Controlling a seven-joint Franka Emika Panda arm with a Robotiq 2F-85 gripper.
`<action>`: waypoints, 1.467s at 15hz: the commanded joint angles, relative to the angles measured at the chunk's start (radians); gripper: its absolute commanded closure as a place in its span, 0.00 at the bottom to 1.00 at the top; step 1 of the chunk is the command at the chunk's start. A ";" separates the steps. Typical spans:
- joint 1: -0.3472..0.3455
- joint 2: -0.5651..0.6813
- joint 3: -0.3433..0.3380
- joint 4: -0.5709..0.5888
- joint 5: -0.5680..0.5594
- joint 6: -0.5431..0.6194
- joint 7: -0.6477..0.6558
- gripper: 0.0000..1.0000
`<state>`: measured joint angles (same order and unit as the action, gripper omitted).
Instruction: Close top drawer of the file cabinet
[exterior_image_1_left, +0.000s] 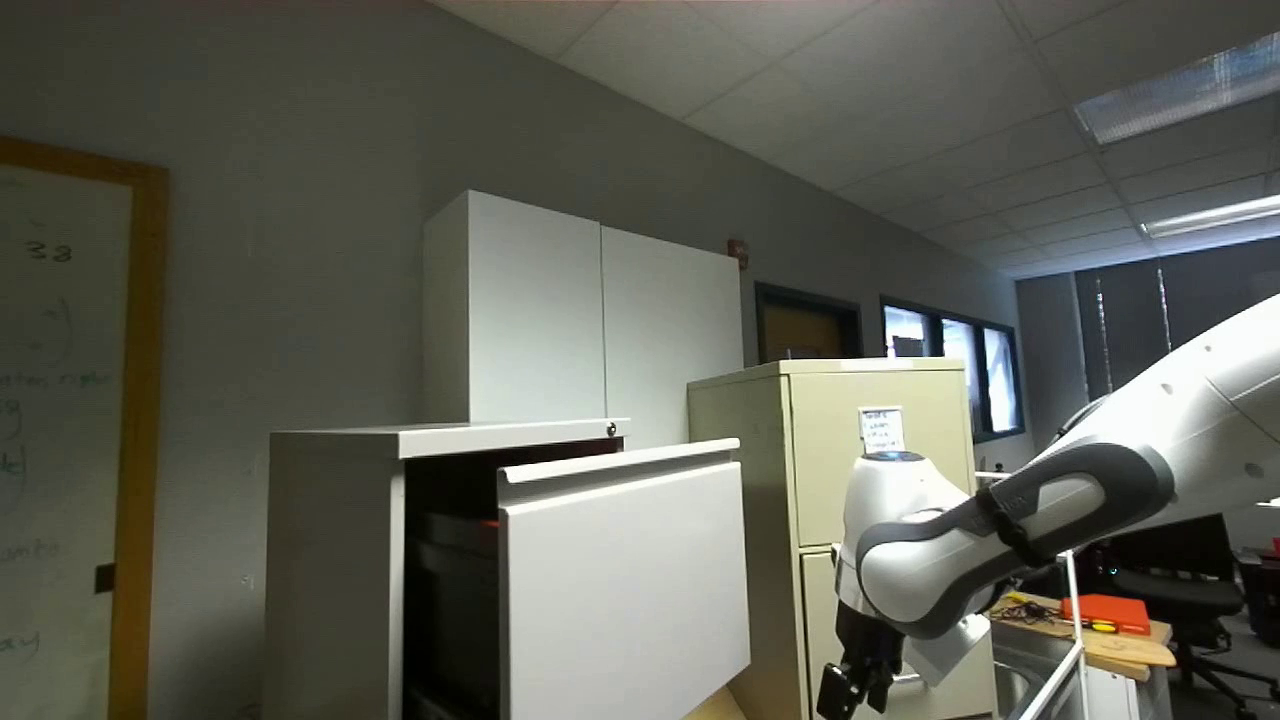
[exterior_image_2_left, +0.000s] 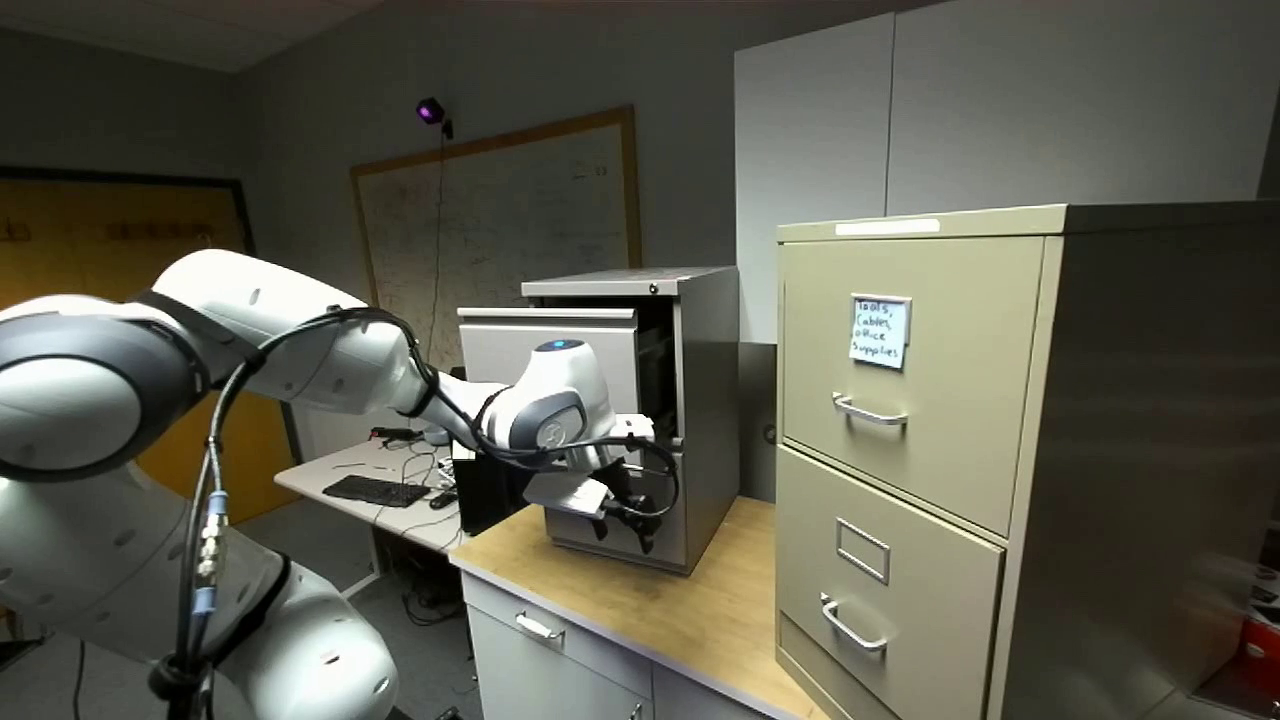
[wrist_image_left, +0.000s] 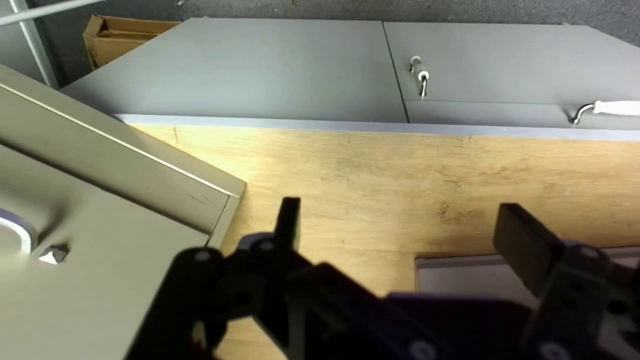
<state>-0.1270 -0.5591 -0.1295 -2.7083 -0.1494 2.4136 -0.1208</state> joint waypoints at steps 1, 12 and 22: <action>-0.001 -0.067 0.055 0.020 0.002 0.001 0.062 0.00; -0.054 -0.318 0.322 0.079 -0.029 0.246 0.375 0.57; -0.088 -0.334 0.441 0.110 0.038 0.566 0.402 1.00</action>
<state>-0.2663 -0.9361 0.3324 -2.6293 -0.1457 2.9498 0.3200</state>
